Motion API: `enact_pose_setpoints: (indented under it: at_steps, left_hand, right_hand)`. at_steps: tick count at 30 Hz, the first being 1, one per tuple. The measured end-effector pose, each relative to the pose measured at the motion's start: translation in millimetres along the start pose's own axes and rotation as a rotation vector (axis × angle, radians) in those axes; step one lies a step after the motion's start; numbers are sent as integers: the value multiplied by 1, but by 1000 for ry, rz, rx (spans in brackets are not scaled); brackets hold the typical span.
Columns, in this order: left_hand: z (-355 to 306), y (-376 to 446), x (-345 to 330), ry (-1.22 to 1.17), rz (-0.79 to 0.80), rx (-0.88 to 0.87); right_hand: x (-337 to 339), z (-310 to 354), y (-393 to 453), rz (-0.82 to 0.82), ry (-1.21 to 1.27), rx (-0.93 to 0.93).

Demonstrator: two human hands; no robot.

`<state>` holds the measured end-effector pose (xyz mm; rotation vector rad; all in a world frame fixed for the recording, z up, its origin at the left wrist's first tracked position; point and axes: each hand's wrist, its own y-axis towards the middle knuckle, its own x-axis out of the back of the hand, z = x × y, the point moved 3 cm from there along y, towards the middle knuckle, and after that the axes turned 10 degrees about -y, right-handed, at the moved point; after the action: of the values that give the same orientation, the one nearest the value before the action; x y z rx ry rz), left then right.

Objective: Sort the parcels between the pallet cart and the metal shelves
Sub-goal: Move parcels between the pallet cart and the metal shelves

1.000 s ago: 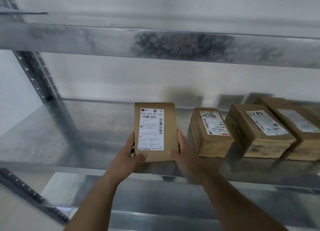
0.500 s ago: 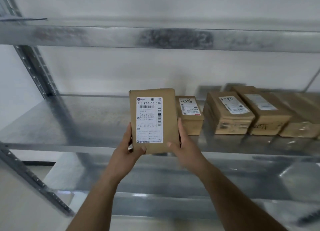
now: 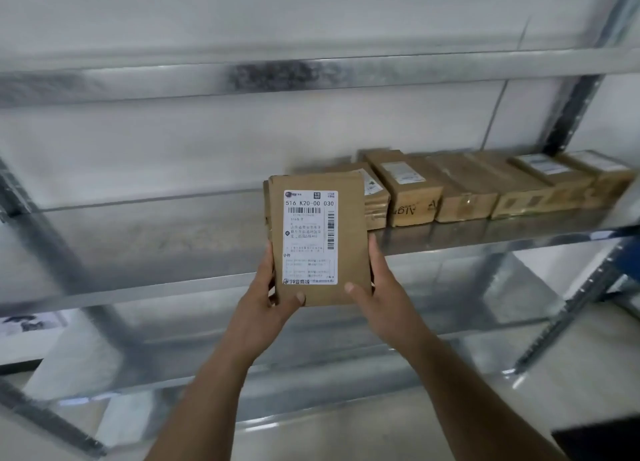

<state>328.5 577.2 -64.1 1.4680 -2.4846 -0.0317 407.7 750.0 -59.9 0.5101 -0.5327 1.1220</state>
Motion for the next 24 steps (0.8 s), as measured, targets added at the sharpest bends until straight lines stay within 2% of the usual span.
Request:
enact_pose_setpoints:
  at_steps: [8,20,24]
  left_hand:
    - [-18,-12,-100,1,142,-13]
    - [-42,-9,-254,-109,362,-56]
    - [-51,-2,-289,-109,428,-54]
  right_hand:
    - [72,-59,-54,-119,-3,-63]
    - [191,-136,-132,-447,27,-146]
    - [215,-154,-147,-500,30,-147]
